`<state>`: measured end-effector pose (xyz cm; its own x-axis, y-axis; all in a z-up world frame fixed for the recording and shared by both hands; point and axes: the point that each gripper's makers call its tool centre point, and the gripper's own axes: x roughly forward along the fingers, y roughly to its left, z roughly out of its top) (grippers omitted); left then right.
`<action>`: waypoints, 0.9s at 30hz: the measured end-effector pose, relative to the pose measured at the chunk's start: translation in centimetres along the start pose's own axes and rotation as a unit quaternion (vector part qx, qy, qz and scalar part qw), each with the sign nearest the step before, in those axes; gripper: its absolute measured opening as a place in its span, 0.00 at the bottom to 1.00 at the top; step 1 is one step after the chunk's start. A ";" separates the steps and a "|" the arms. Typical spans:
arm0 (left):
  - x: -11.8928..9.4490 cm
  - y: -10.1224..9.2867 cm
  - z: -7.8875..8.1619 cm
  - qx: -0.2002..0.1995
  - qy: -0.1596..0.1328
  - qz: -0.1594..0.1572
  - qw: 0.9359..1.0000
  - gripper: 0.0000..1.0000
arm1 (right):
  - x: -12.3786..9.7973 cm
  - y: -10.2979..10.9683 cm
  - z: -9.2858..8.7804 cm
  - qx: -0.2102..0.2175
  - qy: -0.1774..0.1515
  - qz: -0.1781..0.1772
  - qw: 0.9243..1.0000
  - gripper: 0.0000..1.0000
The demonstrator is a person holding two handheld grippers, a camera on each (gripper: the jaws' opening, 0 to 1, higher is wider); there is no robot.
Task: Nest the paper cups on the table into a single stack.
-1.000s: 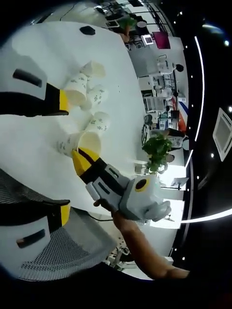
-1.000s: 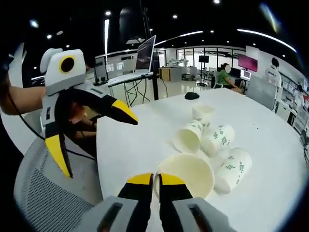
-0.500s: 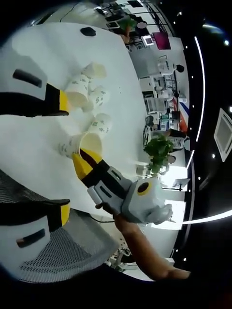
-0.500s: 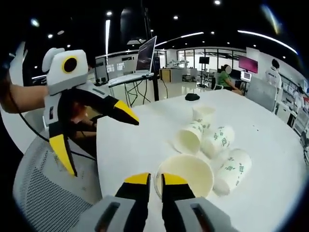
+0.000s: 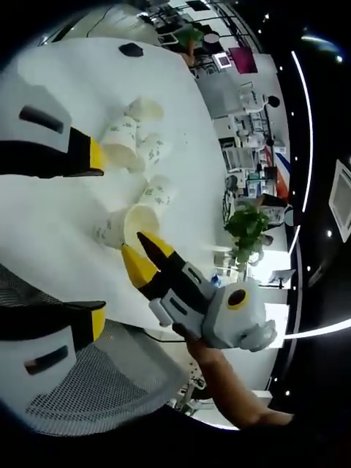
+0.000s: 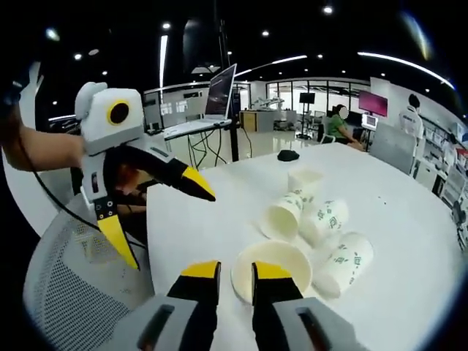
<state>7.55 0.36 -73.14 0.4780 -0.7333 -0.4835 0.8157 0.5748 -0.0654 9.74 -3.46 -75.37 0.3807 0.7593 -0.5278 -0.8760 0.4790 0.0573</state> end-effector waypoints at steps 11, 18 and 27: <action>0.9 2.2 0.7 0.002 -0.005 0.015 1.000 0.68 | -1.9 -0.8 0.6 0.015 -0.036 -0.026 0.999 0.32; 1.5 4.2 1.0 0.006 -0.002 0.034 0.999 0.63 | -3.1 -1.7 0.5 0.038 -0.057 -0.052 0.996 0.44; 2.1 7.3 1.2 0.015 -0.003 0.076 0.997 0.54 | -4.6 -2.6 -0.2 0.068 -0.078 -0.081 0.991 0.61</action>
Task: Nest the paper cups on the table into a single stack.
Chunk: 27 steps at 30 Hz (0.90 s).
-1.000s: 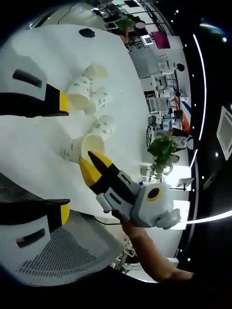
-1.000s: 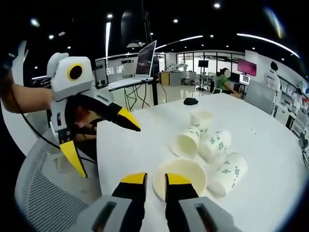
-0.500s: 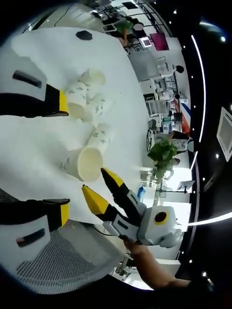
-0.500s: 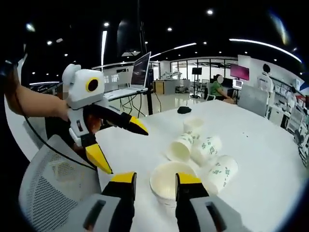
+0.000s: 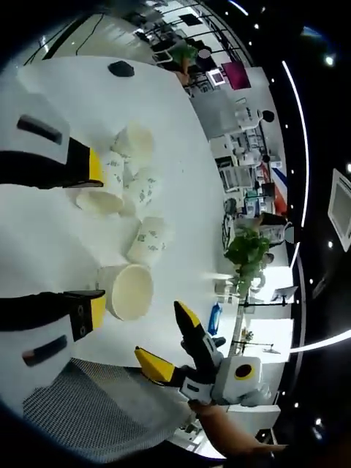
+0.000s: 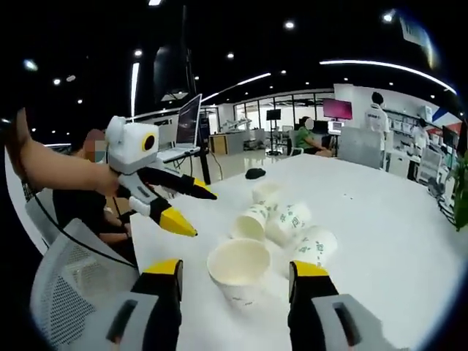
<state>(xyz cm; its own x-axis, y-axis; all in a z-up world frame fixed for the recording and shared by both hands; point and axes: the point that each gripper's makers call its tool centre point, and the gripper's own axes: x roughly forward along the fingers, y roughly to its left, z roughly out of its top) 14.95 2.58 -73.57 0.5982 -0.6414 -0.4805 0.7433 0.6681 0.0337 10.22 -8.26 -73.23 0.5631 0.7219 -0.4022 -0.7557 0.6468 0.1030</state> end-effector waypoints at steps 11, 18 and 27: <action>1.8 3.9 -1.1 0.013 0.004 0.060 0.998 0.38 | -1.7 -1.1 -0.8 0.033 -0.019 -0.030 0.999 0.73; 3.3 5.7 -2.3 0.023 0.008 0.077 0.997 0.24 | -2.8 -1.6 -1.7 0.041 -0.020 -0.053 0.998 0.80; 4.8 7.1 -3.6 0.040 0.028 0.107 0.993 0.23 | -3.5 -1.8 -3.6 0.059 -0.003 -0.072 0.996 0.78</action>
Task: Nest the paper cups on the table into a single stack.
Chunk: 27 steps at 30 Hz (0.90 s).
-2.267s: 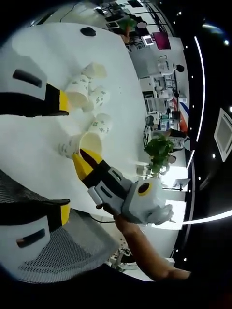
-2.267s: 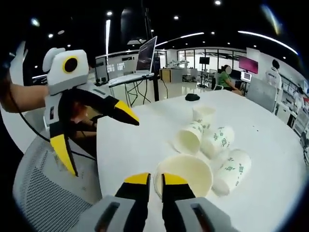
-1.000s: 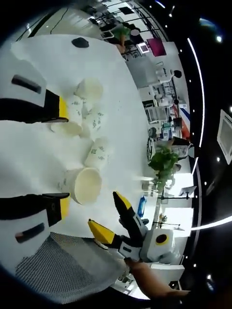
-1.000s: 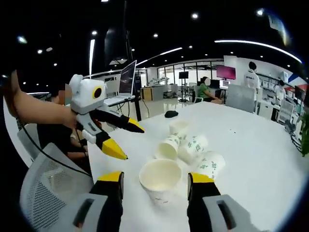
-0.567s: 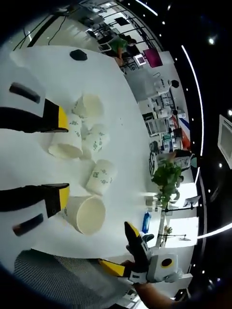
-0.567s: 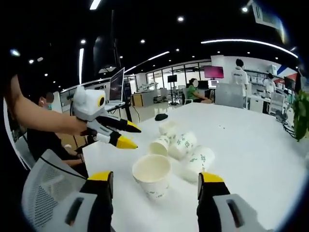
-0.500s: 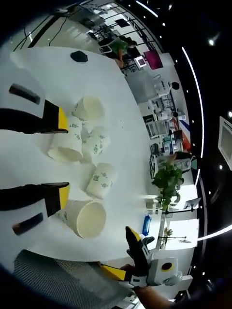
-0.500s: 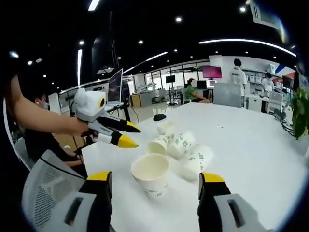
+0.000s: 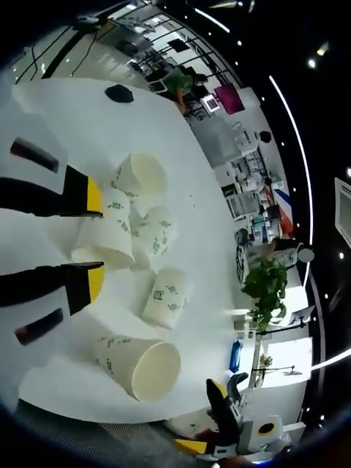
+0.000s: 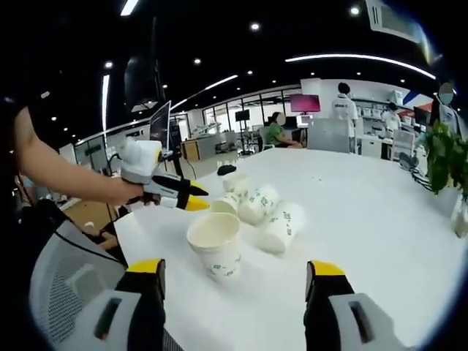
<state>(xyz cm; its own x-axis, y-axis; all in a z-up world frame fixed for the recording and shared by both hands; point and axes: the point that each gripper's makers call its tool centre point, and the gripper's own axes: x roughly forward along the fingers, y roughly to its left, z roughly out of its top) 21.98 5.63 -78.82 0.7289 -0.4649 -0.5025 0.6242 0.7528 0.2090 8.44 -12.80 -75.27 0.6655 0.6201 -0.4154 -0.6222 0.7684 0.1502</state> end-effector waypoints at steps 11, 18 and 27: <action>0.5 0.1 -0.5 0.001 0.019 0.033 0.999 0.22 | -0.2 -0.4 -1.0 0.008 0.010 -0.016 1.000 0.75; 0.6 0.1 0.0 -0.017 0.011 0.041 0.999 0.12 | -0.3 -0.7 -1.0 0.015 0.009 -0.024 1.000 0.73; -0.2 0.9 -0.2 -0.029 0.002 0.059 0.998 0.01 | -0.3 -0.4 -1.1 0.010 0.013 -0.022 1.000 0.72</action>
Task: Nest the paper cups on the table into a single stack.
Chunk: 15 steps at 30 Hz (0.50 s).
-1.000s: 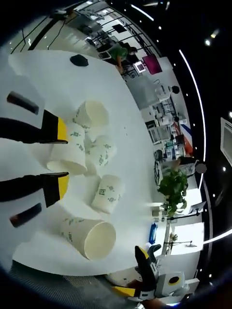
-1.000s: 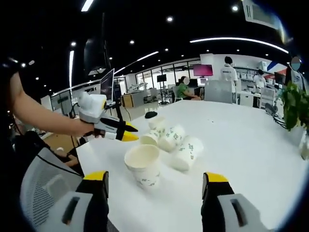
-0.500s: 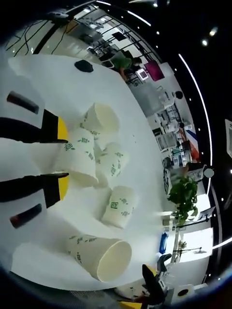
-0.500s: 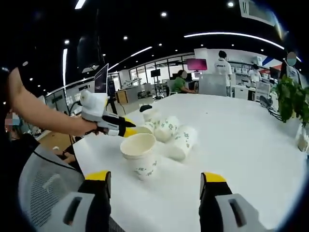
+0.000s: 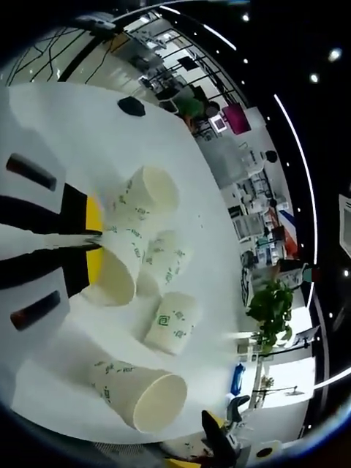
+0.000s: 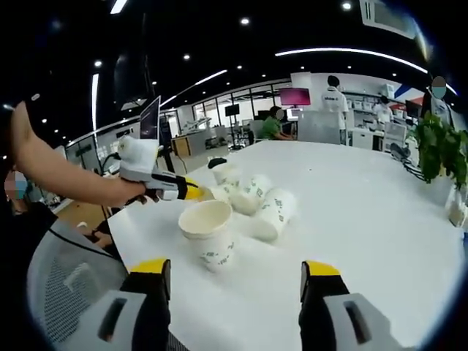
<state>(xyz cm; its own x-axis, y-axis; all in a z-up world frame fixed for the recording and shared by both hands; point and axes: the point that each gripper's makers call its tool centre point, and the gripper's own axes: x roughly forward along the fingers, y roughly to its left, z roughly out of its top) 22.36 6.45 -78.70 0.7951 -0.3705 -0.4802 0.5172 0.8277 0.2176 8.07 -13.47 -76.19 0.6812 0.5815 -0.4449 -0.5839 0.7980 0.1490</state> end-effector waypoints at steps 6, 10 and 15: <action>-1.0 0.4 0.1 -0.005 -0.004 0.006 1.000 0.00 | 0.0 0.0 0.0 -0.002 0.000 0.001 1.000 0.71; -1.5 0.4 -0.1 -0.009 -0.004 0.008 1.000 0.00 | 0.0 -0.1 0.1 -0.002 -0.003 0.001 1.000 0.71; -2.4 0.5 0.2 -0.013 -0.003 0.012 1.000 0.00 | -0.1 -0.3 0.3 -0.003 -0.009 -0.001 1.000 0.71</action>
<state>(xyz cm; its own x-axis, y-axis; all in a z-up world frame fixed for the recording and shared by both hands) 20.80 7.66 -77.30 0.8089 -0.3525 -0.4704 0.4898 0.8468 0.2076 8.30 -13.74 -75.96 0.6893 0.5832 -0.4298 -0.5861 0.7976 0.1423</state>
